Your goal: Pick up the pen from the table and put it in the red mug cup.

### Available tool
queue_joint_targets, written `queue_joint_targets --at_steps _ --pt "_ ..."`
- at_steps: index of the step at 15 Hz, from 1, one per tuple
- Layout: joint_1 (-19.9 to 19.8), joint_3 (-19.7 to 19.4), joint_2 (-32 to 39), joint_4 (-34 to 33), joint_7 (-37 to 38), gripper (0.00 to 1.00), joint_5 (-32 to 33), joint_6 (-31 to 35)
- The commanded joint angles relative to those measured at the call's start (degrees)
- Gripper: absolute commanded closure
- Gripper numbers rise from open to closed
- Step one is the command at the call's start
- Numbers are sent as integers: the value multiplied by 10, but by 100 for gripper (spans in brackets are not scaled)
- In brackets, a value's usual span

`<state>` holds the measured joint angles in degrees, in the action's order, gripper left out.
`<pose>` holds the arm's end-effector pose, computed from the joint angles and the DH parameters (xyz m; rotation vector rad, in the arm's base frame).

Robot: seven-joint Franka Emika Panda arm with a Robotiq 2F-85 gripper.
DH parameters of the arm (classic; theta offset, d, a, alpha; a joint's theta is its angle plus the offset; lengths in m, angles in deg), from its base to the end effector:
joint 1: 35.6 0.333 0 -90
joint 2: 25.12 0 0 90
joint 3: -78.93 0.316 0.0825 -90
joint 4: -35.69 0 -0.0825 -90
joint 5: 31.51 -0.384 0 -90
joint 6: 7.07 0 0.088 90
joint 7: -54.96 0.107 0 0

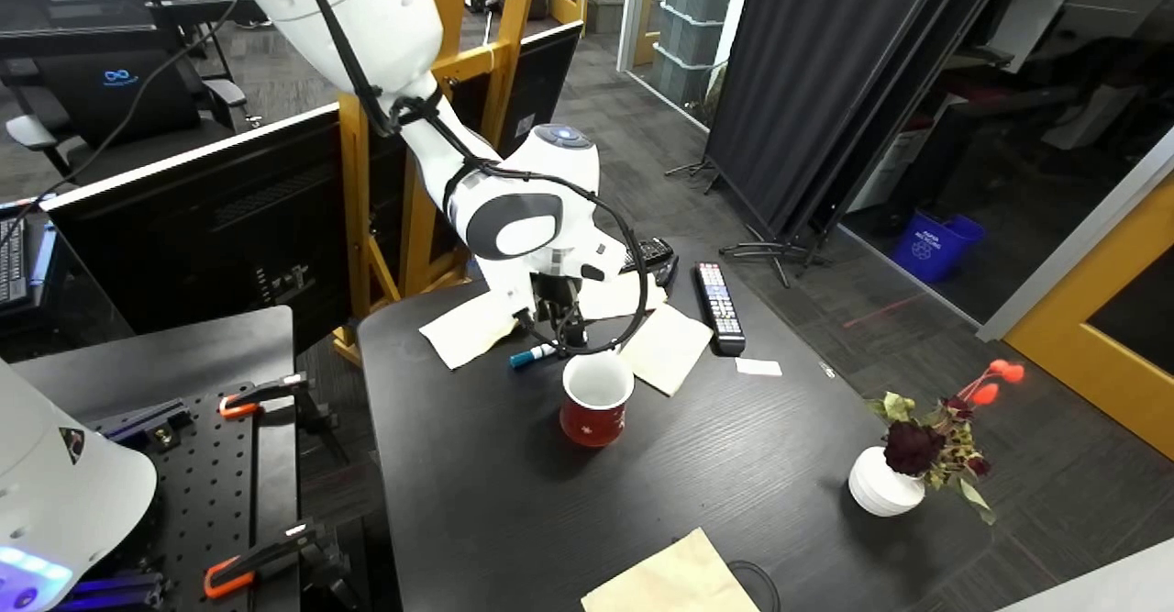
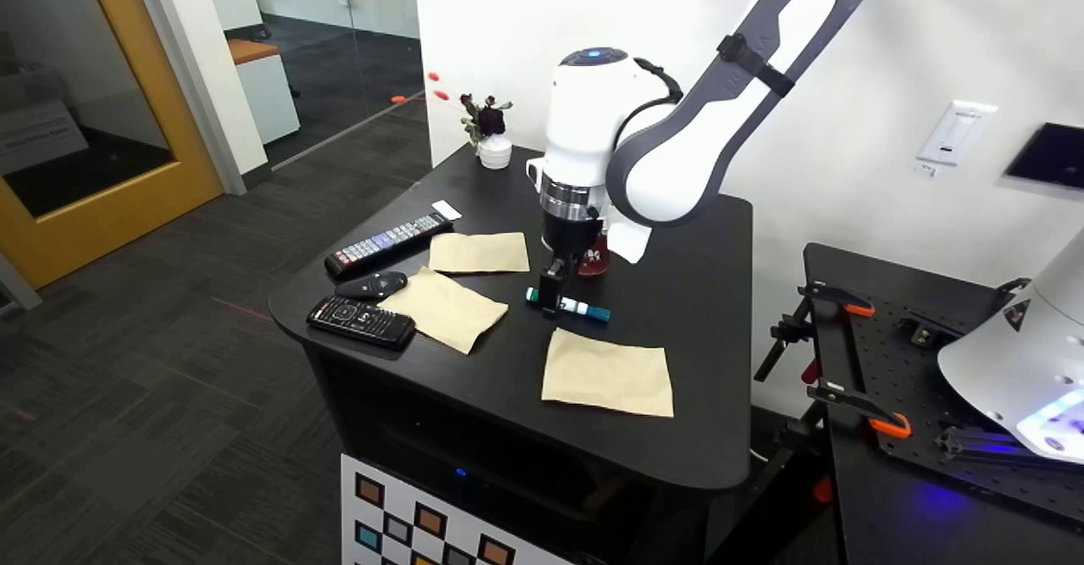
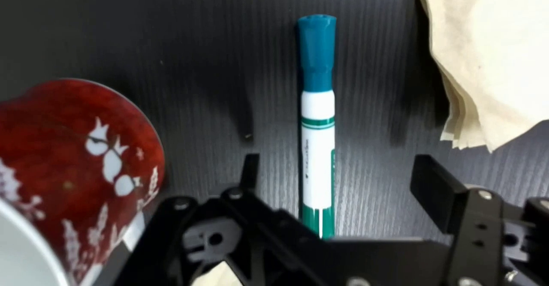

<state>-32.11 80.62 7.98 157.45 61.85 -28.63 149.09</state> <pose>0.5674 0.0538 0.1353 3.1390 0.0172 0.0371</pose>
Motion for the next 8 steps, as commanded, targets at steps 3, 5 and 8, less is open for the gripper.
queue_joint_targets --at_steps 3,5,8 --pt "-7 6 12 -22 -20 57 -18 -18" --pt "-6 6 12 -23 -19 73 -19 -17" --pt "-4 6 10 -20 -16 95 -19 -15"
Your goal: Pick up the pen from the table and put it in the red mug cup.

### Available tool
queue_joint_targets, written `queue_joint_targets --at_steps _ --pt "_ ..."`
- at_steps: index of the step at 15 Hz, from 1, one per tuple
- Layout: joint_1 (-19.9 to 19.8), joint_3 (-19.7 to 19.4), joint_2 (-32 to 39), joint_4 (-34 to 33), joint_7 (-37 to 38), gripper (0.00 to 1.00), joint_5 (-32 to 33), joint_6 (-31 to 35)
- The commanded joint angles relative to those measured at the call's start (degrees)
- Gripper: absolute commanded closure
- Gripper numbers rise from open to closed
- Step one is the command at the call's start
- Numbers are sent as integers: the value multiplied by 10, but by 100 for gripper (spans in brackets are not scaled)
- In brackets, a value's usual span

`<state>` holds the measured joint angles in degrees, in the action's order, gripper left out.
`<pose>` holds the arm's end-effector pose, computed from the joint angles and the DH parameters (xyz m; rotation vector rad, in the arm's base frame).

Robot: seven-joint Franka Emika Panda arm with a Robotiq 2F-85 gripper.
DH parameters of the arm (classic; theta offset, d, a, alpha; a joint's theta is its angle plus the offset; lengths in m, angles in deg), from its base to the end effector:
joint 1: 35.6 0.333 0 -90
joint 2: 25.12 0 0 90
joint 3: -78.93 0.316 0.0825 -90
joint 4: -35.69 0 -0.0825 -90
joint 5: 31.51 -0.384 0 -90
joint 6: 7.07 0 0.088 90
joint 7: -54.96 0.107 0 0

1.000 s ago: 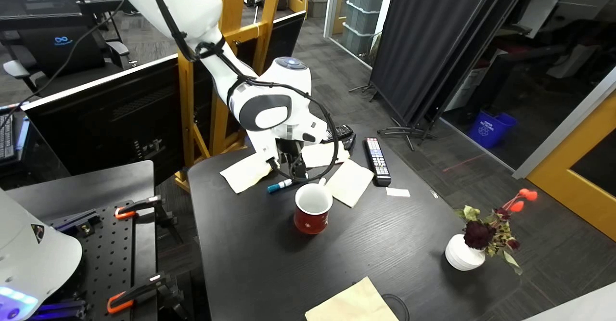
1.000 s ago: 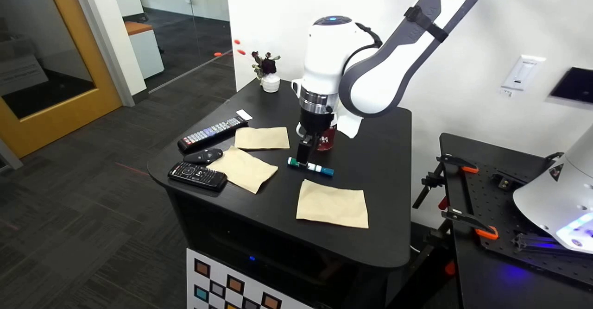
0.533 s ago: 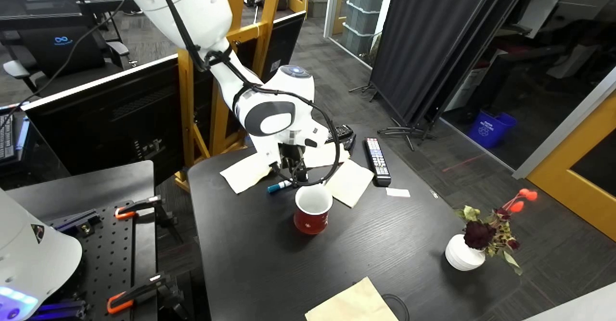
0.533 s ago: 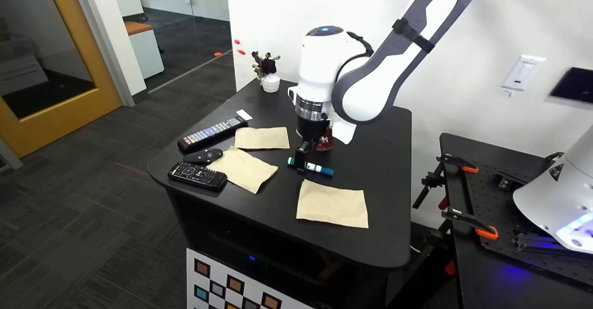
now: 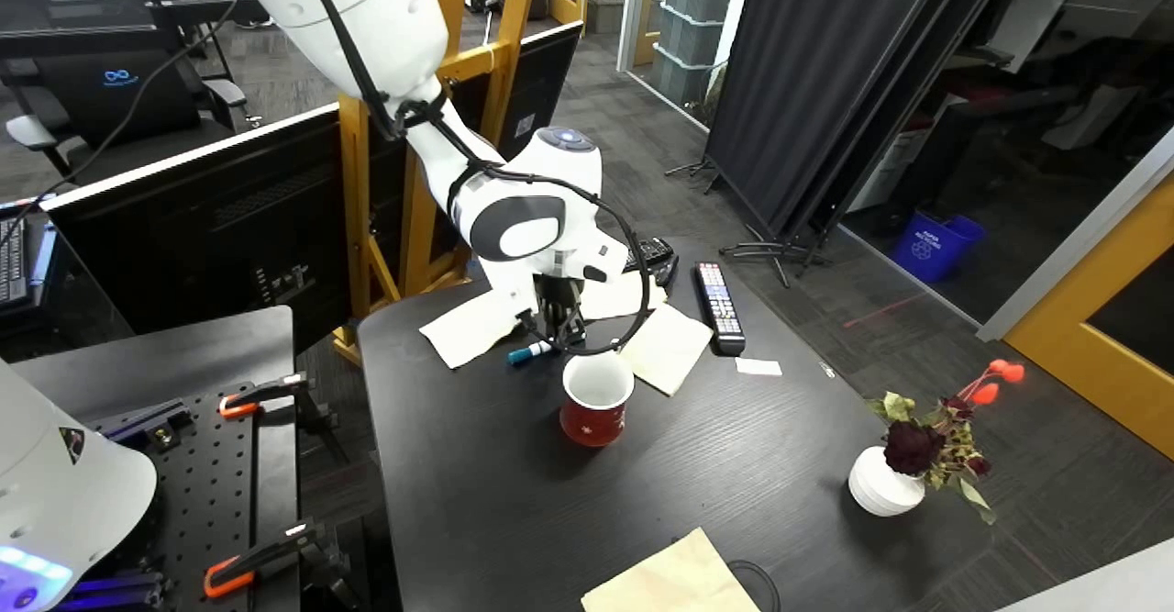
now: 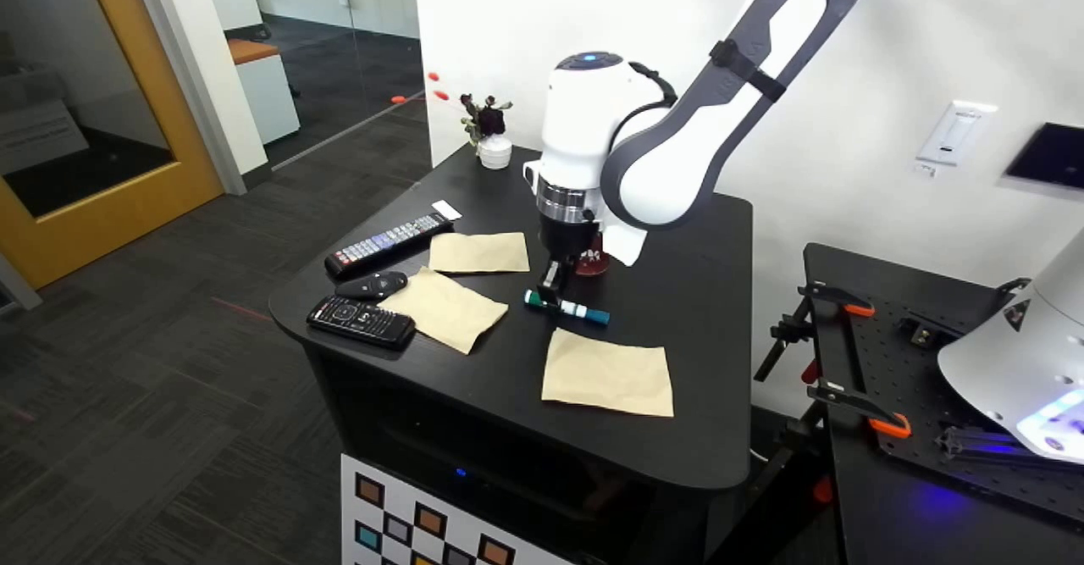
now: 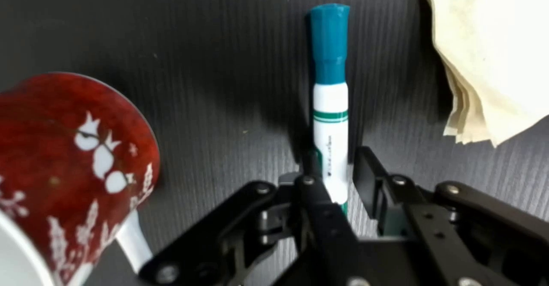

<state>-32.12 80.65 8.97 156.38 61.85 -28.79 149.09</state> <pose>0.5717 0.0542 0.1315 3.1410 0.0131 0.0390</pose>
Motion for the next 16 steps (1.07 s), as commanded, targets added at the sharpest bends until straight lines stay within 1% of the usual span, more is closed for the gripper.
queue_joint_targets --at_steps 1,3,8,12,16 --pt "-5 6 -3 -8 -15 99 -19 -15" --pt "-6 9 -14 -1 -10 95 -27 -18" --pt "12 2 -71 28 18 95 -40 -22" --pt "40 -13 -135 50 58 95 -26 -45" --pt "60 -18 -204 75 98 95 -3 -67"
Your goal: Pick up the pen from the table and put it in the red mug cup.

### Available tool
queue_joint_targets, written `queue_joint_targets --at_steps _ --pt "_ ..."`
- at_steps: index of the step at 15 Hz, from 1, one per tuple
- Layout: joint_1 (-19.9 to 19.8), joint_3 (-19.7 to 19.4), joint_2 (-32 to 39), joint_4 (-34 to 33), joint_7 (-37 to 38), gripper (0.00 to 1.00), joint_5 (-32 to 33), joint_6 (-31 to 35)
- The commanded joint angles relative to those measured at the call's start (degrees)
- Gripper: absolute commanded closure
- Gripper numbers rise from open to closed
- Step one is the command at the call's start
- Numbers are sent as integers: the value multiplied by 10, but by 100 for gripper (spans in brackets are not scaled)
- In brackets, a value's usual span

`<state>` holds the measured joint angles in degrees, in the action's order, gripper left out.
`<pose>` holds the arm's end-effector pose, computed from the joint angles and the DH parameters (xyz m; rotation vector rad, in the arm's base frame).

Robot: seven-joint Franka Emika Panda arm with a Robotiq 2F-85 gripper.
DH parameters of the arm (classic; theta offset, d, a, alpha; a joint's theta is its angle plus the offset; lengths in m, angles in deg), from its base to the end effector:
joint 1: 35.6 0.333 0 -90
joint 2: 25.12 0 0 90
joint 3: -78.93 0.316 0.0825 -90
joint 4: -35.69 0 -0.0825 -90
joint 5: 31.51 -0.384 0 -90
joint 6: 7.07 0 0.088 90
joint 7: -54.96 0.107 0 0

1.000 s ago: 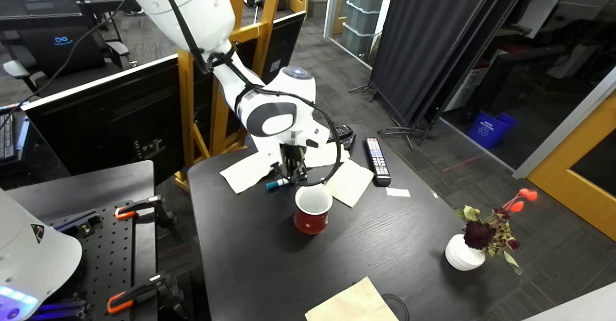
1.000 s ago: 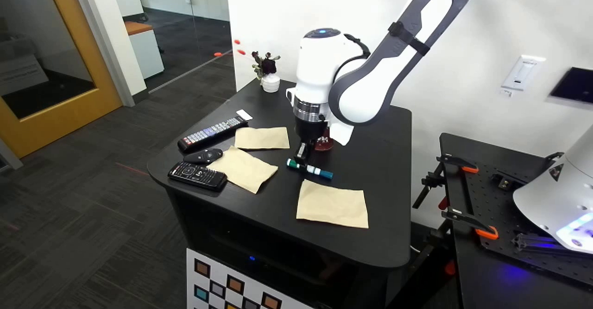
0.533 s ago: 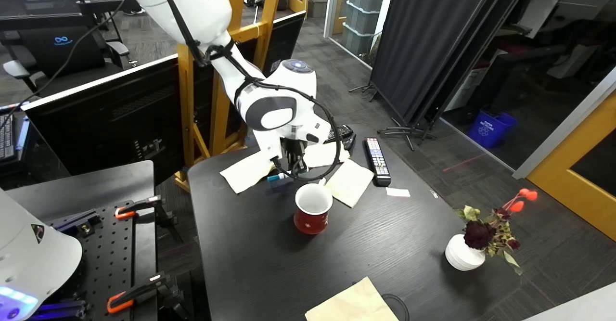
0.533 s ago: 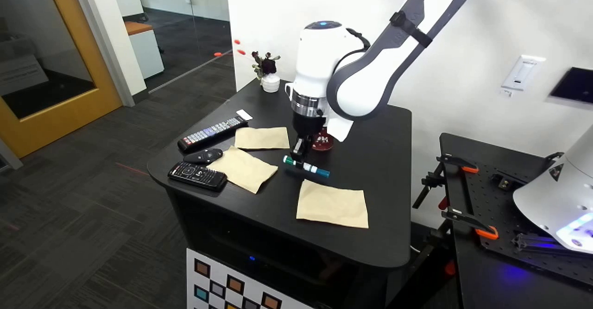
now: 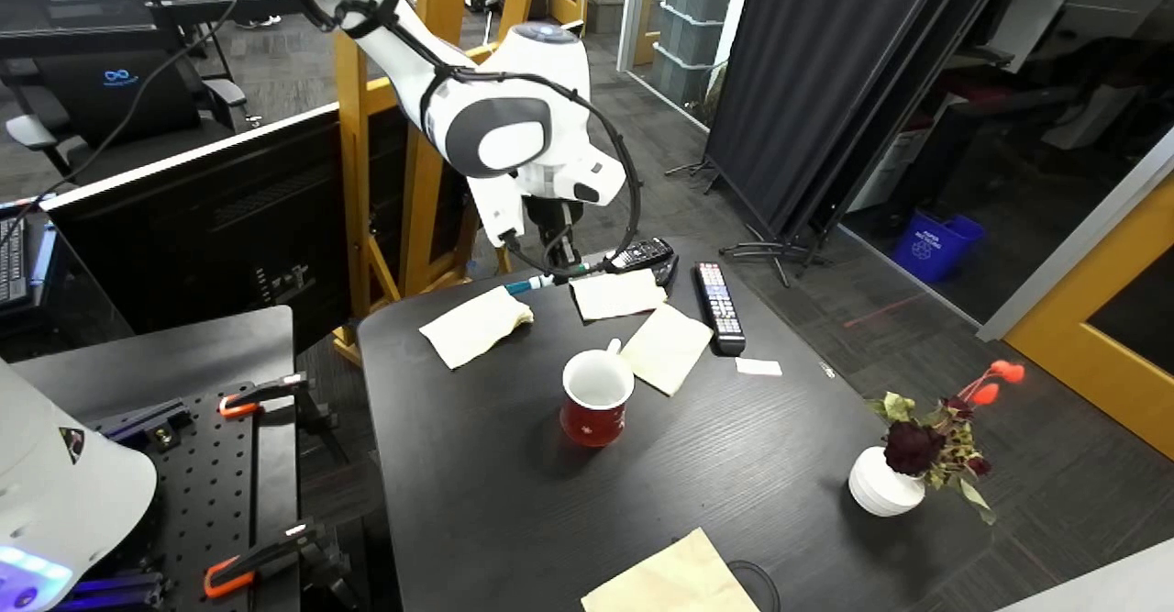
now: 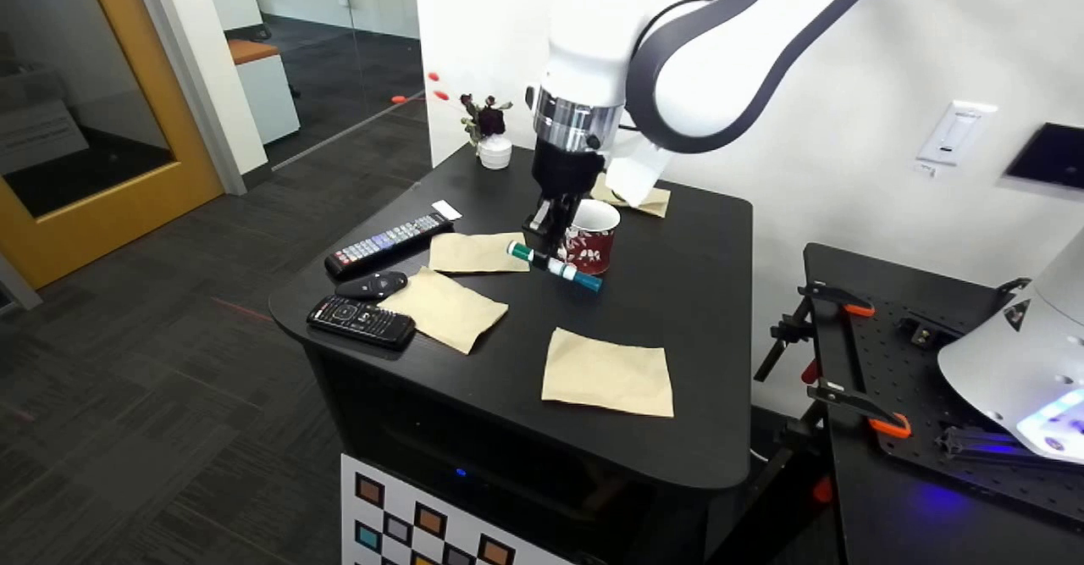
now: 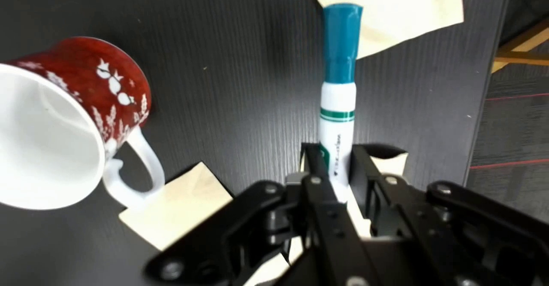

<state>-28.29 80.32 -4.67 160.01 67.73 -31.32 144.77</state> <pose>0.5705 0.0873 0.2389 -3.1046 0.1091 -0.1868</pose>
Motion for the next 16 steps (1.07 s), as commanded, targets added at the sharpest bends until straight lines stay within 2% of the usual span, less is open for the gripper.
queue_joint_targets --at_steps 1,4,5,11,12,16 --pt "24 -14 -82 44 50 95 30 -30" --pt "23 -3 -121 57 66 95 41 -48" --pt "14 2 -81 32 48 80 32 -30" --pt "14 4 -107 47 48 80 33 -39" --pt "14 4 -107 48 48 95 33 -39" --pt "36 -31 -104 50 222 95 132 -4"
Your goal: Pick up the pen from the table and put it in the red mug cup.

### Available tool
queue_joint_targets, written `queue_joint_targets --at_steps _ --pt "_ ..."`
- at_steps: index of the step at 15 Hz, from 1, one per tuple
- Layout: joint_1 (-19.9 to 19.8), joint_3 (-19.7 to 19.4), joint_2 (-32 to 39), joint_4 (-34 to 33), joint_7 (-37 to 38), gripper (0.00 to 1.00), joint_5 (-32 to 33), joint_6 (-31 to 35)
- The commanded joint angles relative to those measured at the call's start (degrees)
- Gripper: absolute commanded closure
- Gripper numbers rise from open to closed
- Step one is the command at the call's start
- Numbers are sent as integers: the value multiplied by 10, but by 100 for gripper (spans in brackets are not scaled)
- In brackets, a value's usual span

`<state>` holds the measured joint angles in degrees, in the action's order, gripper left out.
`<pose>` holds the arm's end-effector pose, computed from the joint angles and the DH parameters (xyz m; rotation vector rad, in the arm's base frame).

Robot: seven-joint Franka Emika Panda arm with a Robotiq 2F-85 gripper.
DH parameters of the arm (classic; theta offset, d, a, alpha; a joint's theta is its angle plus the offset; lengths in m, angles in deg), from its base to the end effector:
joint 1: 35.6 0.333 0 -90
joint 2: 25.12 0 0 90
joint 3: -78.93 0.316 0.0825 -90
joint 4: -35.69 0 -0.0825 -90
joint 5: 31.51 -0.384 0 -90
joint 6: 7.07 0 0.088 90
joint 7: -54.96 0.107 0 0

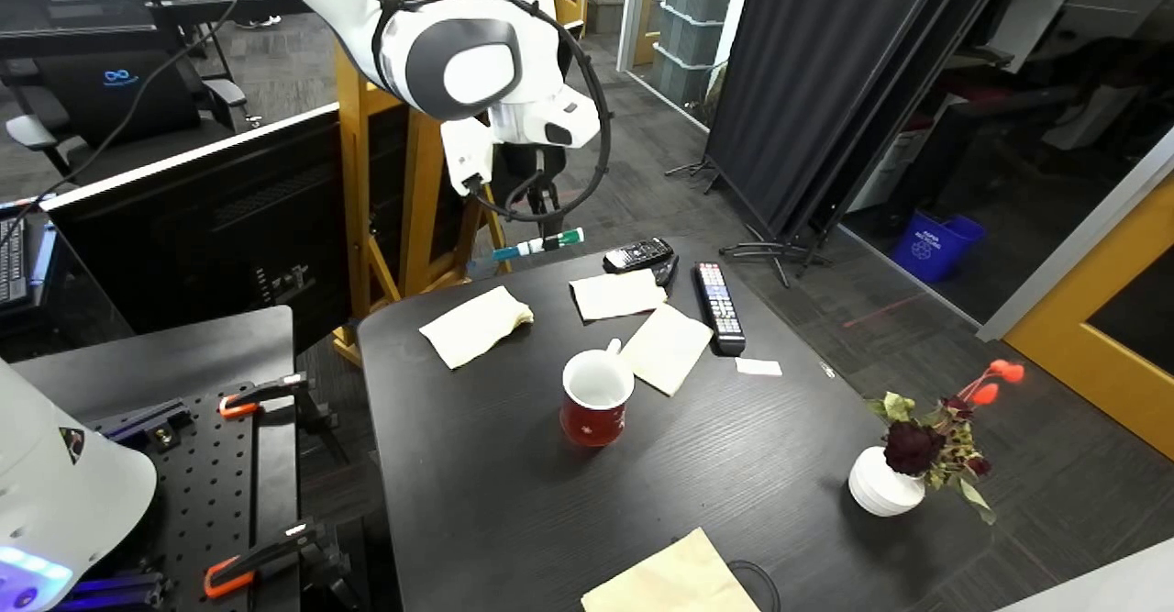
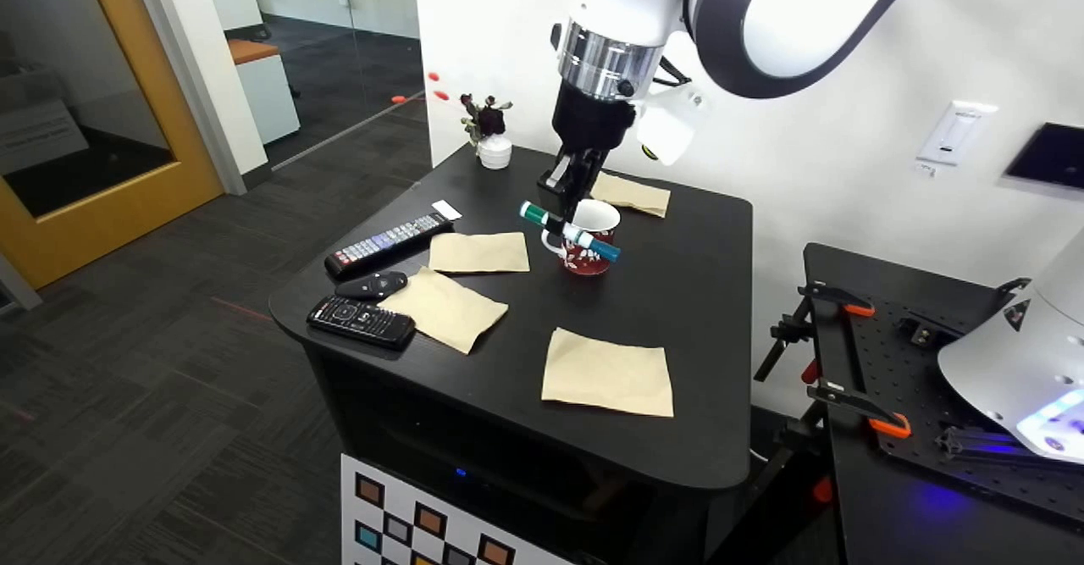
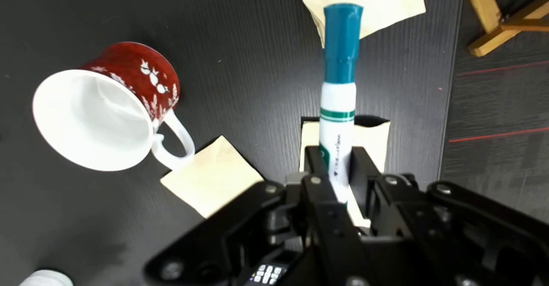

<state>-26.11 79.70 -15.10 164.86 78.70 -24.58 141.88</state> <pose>0.5451 0.1011 0.3025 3.1053 -0.2136 0.2854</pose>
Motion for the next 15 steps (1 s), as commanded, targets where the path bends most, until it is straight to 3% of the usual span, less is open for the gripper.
queue_joint_targets --at_steps 1,10,15 --pt "18 -33 1 0 156 95 92 29" --pt "172 -215 21 -49 573 95 359 -13" --pt "246 -256 47 -73 801 95 491 -101"
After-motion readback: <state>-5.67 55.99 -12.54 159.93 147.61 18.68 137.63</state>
